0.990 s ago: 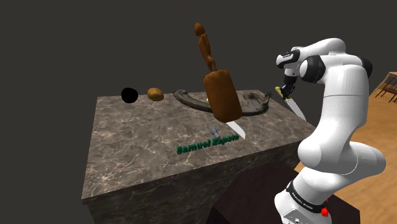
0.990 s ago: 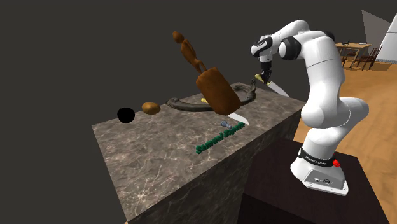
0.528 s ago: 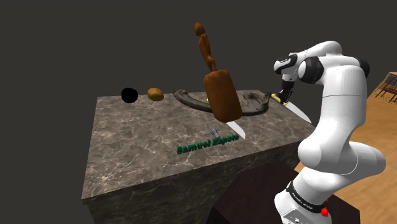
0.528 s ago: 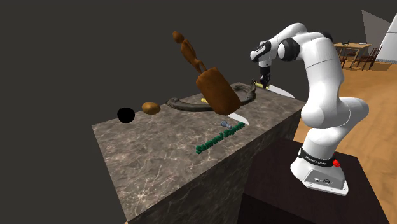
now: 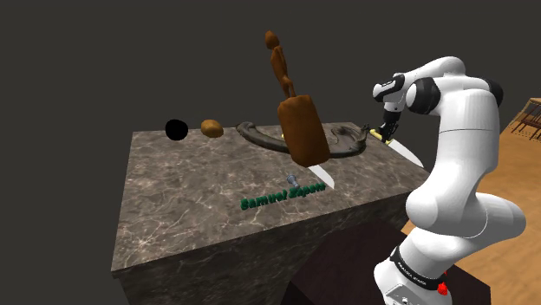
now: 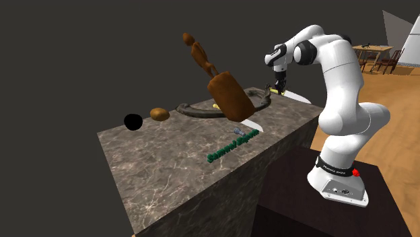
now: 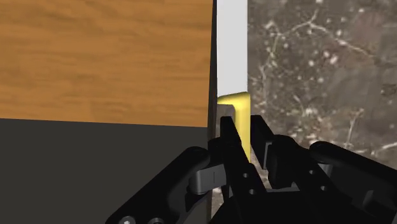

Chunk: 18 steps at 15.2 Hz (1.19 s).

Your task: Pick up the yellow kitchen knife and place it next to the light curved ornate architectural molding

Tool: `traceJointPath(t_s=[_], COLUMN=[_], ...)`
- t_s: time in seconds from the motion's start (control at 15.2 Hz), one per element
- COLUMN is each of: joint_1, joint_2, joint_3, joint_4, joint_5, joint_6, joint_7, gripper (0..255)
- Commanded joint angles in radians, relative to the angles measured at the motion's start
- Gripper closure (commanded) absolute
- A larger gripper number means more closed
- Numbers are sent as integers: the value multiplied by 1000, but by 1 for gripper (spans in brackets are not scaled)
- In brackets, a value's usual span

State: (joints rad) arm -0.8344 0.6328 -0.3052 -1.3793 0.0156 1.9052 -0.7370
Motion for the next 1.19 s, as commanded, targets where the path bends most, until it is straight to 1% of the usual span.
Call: traceJointPath(t_s=[0.0,0.33,0.59,1.12], joint_1=[0,0,3,3], joint_2=[0,0,-13,-13], joint_3=[0,0,-1,-1], joint_4=[0,0,107,107], joint_5=[0,0,-3,-3], joint_6=[0,0,-120,-120], joint_7=[0,0,2,2], gripper=[0,0,0,0])
